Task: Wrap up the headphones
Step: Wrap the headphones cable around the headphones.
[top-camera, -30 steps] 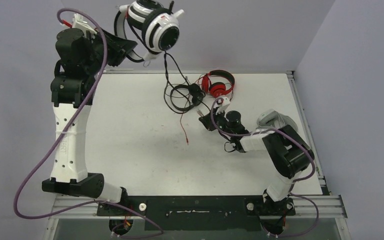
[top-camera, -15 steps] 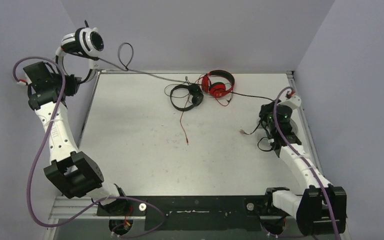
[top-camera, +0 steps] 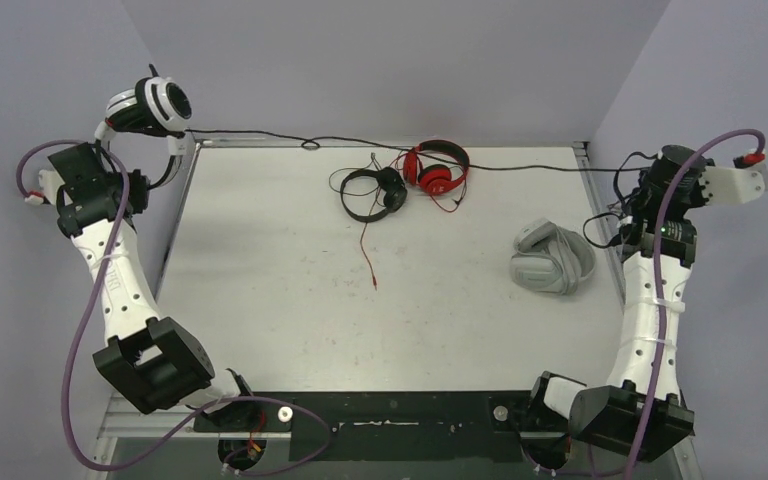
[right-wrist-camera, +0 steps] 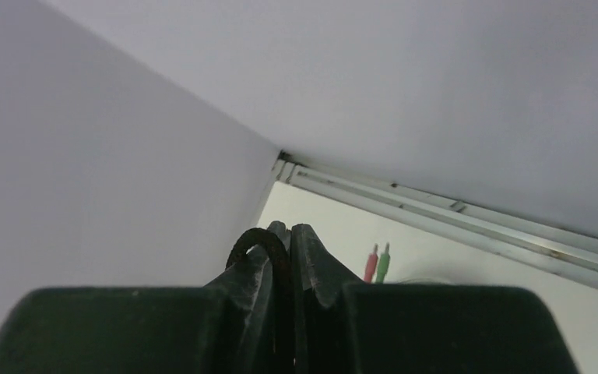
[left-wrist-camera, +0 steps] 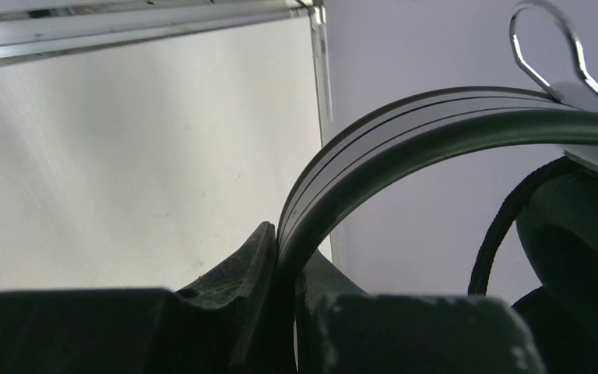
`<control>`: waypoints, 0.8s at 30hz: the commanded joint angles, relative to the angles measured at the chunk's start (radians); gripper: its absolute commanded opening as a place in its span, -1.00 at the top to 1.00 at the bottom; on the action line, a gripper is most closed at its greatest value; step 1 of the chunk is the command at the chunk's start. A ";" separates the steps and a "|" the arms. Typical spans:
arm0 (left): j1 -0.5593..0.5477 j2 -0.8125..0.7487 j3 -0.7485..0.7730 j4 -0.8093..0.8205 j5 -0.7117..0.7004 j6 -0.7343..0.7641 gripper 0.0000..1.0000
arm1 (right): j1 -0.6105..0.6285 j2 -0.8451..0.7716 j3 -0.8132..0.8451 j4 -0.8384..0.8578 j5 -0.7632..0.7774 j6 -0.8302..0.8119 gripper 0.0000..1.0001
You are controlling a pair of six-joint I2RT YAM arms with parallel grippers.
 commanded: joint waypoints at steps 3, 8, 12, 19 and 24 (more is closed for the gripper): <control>0.045 -0.040 0.054 -0.137 -0.264 -0.164 1.00 | -0.128 0.011 0.016 -0.156 0.078 0.174 1.00; 0.058 -0.050 0.042 -0.152 -0.291 -0.180 1.00 | -0.174 0.029 0.026 -0.217 0.104 0.213 0.95; 0.057 -0.056 0.012 -0.071 -0.208 -0.143 1.00 | -0.174 -0.005 -0.002 -0.177 0.099 0.184 -0.49; -0.090 -0.014 0.112 -0.003 -0.123 0.007 1.00 | -0.121 -0.007 -0.040 0.140 -0.419 -0.172 -1.00; -0.246 -0.014 0.185 -0.002 -0.160 0.038 1.00 | 0.243 0.029 -0.036 0.131 -0.237 -0.235 -1.00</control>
